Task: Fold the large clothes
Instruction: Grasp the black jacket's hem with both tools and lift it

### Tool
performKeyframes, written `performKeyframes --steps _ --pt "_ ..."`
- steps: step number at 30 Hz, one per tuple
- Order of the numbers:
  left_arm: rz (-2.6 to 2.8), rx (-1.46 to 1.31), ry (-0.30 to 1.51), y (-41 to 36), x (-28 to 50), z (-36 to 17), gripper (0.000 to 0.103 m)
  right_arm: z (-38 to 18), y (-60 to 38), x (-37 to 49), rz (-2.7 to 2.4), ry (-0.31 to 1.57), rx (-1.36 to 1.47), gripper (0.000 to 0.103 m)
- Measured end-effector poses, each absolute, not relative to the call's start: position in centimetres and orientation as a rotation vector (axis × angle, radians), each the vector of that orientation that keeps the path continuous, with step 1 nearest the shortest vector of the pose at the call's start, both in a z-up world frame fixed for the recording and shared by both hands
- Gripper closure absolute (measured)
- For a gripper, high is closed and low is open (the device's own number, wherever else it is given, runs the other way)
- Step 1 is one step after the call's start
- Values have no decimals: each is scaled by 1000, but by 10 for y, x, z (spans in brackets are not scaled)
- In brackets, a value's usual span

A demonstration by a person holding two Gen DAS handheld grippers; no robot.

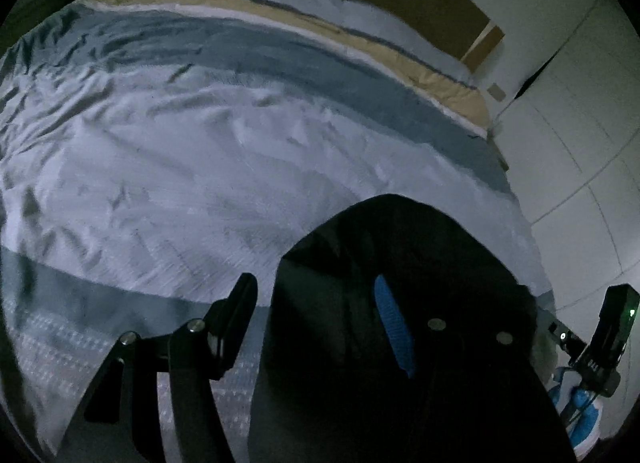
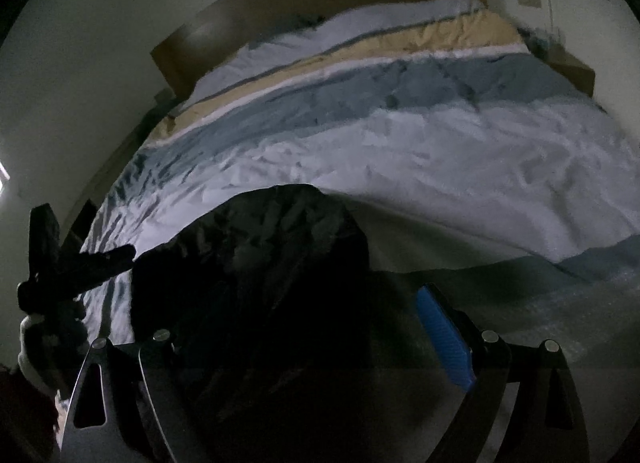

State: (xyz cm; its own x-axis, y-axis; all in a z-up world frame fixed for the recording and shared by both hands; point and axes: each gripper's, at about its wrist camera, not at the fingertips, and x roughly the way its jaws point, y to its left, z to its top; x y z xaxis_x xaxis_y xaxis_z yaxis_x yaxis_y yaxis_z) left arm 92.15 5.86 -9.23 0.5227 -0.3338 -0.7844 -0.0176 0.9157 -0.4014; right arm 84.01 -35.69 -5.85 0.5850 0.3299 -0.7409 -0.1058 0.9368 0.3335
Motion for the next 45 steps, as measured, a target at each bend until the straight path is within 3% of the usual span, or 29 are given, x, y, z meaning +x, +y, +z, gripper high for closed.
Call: performKeyframes --steps 6,8,10,12,13,15,17,21,34,45 --pt "-186 -400 1045 48 939 -119 44 -88 -353 871 270 967 349 11" --pt "-178 -414 1056 44 943 -125 44 -92 -350 878 276 978 357 16" --pt "-176 -412 1063 41 944 -128 44 -95 -344 883 307 996 369 39" --pt "-169 -397 1062 37 943 -129 45 -95 -336 886 314 1016 337 51" --pt "-160 -391 1057 35 941 -128 45 -95 -332 886 319 1027 314 62" --pt "-162 -369 1057 31 938 -125 76 -93 -326 884 322 1041 277 80" --pt "-149 -324 1066 26 934 -121 86 -88 -325 880 322 1036 247 85" --pt "-143 -295 1037 26 915 -102 90 -68 -326 861 346 1005 213 89" --pt "-165 -321 922 43 785 -38 91 -3 -329 751 425 916 137 89" --pt "-193 -325 948 48 669 -66 92 -13 -343 645 503 900 152 92"
